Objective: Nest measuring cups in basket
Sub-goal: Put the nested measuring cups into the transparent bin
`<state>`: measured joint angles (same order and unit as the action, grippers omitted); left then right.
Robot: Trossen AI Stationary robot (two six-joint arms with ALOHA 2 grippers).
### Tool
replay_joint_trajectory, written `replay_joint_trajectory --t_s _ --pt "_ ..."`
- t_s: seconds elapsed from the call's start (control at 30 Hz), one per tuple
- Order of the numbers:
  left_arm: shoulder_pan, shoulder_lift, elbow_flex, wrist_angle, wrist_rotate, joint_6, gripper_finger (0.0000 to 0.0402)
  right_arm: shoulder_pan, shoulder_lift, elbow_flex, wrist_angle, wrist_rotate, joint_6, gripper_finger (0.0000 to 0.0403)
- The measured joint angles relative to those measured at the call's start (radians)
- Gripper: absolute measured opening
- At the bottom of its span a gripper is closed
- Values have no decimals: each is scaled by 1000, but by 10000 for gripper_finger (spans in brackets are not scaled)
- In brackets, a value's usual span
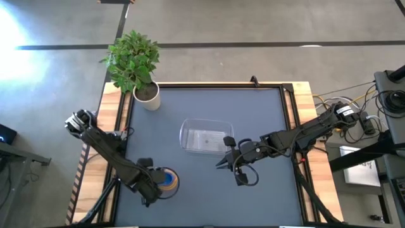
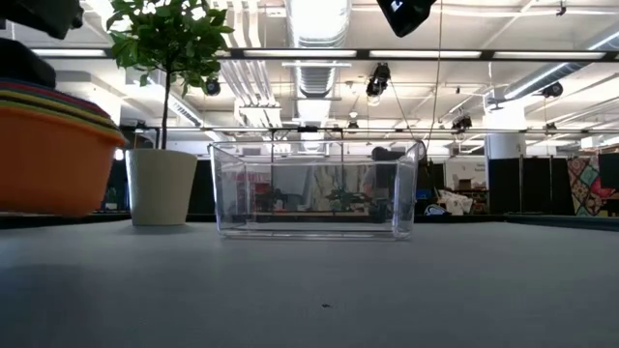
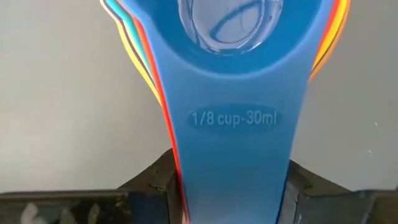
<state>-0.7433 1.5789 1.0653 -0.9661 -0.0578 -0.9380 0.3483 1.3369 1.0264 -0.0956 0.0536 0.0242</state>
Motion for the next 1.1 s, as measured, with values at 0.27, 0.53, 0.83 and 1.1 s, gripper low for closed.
replay_joint_trajectory --t_s 0.27,0.53,0.83,1.1 --pt "14 -56 0 -42 -84 10 128 0 -2 0 -4 1 -22 34" --pt "77 -112 0 -40 -163 106 127 0 -42 0 -22 3 -36 34" --pt "190 -212 0 8 -239 271 127 1 -60 0 -49 27 -36 34" --pt "286 -300 1 89 -249 426 126 1 -61 0 -49 27 -56 34"
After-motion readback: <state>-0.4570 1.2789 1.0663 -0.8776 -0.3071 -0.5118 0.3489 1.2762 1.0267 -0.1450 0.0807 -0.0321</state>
